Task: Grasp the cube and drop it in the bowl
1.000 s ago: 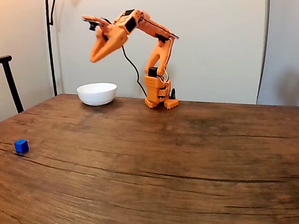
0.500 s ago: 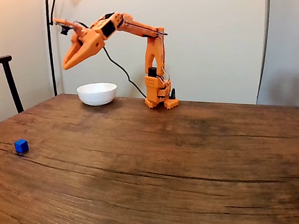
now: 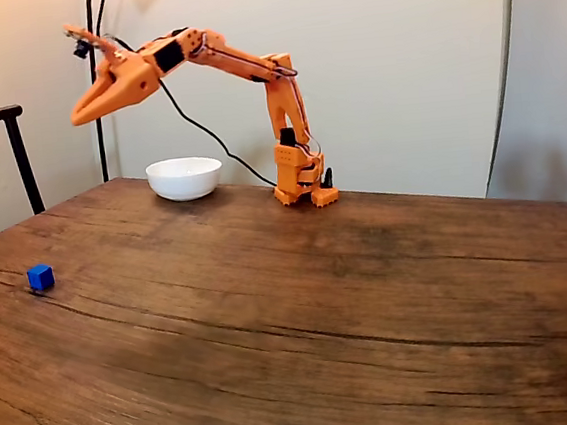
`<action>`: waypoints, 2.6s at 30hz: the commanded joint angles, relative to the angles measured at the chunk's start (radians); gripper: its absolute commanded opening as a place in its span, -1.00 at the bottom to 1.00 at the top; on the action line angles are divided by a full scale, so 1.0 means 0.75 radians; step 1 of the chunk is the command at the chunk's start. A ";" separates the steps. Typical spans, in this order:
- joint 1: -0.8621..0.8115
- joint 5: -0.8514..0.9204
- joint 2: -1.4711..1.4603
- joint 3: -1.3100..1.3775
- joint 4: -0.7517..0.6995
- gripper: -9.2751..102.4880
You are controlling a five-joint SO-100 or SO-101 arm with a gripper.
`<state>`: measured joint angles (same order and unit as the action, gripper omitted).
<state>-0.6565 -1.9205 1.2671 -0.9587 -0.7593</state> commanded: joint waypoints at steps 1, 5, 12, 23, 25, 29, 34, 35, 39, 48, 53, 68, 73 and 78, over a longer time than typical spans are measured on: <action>-0.020 -0.012 -0.043 0.162 -0.025 -0.83; -0.041 -0.012 -0.137 0.268 -0.006 -0.82; -0.061 -0.016 -0.391 0.522 0.004 -0.81; -0.047 -0.016 -0.794 0.796 0.129 -0.45; -0.047 -0.016 -0.837 0.837 0.129 -0.41; -0.037 -0.014 -0.914 0.898 0.129 -0.29; -0.008 0.000 -1.000 0.941 0.129 -0.06; -0.002 0.004 -1.014 0.949 0.129 -0.02; 0.018 0.006 -1.066 0.988 0.129 0.07; 0.059 0.221 -1.239 1.012 0.305 0.09; 0.067 0.303 -1.354 1.019 0.464 0.08; 0.041 0.323 -1.409 0.994 0.515 0.08; 0.045 0.323 -1.407 1.012 0.513 0.08; 0.045 0.319 -1.381 1.025 0.497 0.08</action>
<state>-0.6197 -1.6797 0.1948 -0.2454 -0.3942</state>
